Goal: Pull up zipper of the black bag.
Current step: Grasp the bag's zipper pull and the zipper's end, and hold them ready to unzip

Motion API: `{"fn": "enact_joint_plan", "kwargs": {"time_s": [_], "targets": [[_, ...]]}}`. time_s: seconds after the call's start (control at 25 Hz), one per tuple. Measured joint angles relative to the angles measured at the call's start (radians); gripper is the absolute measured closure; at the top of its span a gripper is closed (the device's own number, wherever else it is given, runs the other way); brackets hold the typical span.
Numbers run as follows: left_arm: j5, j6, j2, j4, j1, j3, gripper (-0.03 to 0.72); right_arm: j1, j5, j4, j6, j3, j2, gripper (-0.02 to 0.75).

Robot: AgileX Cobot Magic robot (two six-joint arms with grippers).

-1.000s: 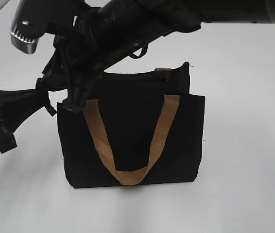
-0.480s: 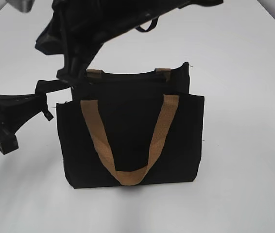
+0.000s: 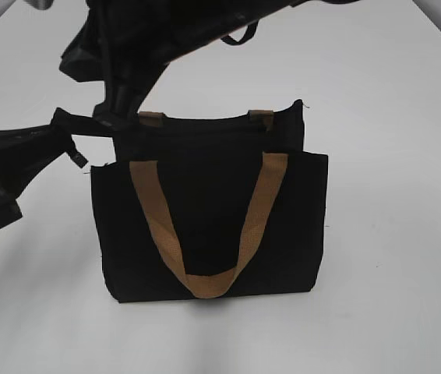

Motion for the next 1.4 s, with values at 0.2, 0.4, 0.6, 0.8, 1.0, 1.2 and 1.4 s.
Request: {"fn": "enact_joint_plan", "kwargs": {"time_s": [0.2,0.4,0.6,0.8,1.0,1.2,1.4], "targets": [[-0.098,0.0,0.0,0.089,0.001,0.0,0.68,-0.089,-0.019,-0.025,0.064,0.0,0.007,0.593],[-0.104,-0.023,-0.003,0.227,0.001,0.0,0.68,-0.16,0.041,-0.028,0.169,0.0,0.007,0.524],[-0.109,-0.115,-0.003,0.332,0.001,0.0,0.68,-0.161,0.178,-0.029,0.186,0.0,0.007,0.509],[-0.11,-0.177,-0.003,0.407,0.001,0.0,0.68,-0.161,0.255,0.007,0.188,0.0,0.007,0.503],[-0.11,-0.204,-0.003,0.418,0.001,0.0,0.68,-0.161,0.314,0.097,0.184,0.0,0.007,0.503],[-0.1,-0.209,-0.003,0.418,-0.029,0.0,0.68,-0.155,0.367,0.134,0.182,-0.005,0.008,0.495],[-0.013,-0.209,-0.004,0.41,-0.098,0.0,0.68,-0.116,0.456,0.03,0.287,-0.134,0.057,0.465]]}}
